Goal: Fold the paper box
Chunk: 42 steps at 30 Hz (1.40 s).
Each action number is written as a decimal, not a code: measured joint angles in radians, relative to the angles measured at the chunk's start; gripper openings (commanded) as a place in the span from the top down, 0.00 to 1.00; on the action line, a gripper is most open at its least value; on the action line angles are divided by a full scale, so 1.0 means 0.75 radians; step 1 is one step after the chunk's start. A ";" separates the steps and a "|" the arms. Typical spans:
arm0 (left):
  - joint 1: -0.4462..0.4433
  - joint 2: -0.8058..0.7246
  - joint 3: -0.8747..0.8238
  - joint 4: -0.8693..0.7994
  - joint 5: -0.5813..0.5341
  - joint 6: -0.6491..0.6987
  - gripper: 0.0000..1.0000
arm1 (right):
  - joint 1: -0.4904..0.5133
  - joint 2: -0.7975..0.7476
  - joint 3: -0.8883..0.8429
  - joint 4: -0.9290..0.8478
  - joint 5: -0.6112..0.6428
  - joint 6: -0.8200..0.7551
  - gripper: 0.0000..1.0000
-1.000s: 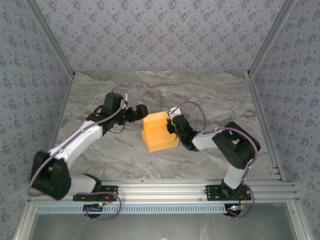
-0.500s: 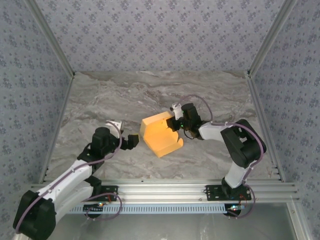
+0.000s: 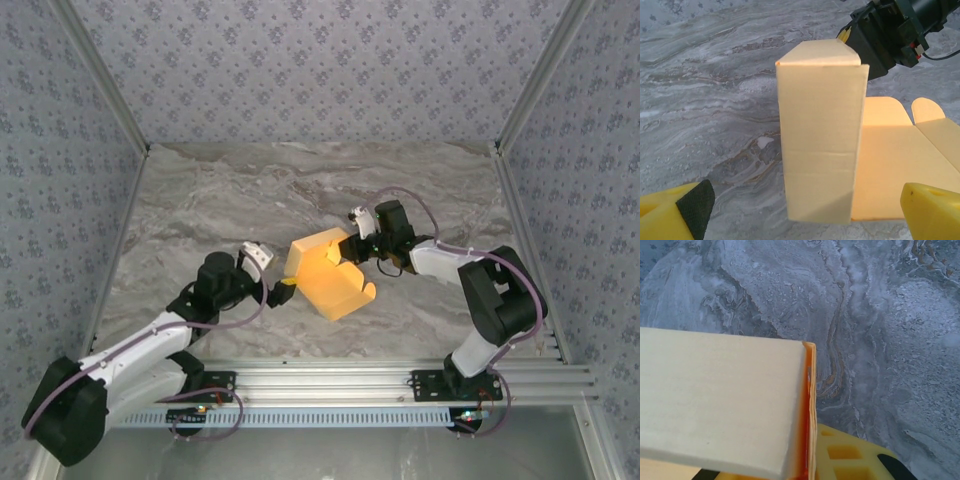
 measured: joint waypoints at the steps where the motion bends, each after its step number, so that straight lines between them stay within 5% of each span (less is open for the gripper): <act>1: 0.000 0.025 0.017 0.002 0.009 0.001 0.08 | 0.002 -0.001 0.000 -0.005 -0.004 -0.004 0.85; 26: 0.002 0.233 0.190 -0.071 0.127 -0.036 0.58 | 0.073 -0.057 -0.028 -0.004 0.079 0.030 0.86; 37: 0.001 0.248 0.209 -0.081 0.153 -0.068 0.67 | 0.119 -0.086 -0.121 0.137 0.167 0.098 0.77; 42: 0.001 0.205 0.213 -0.095 0.158 -0.088 0.71 | 0.145 -0.127 -0.152 0.199 0.251 0.120 0.81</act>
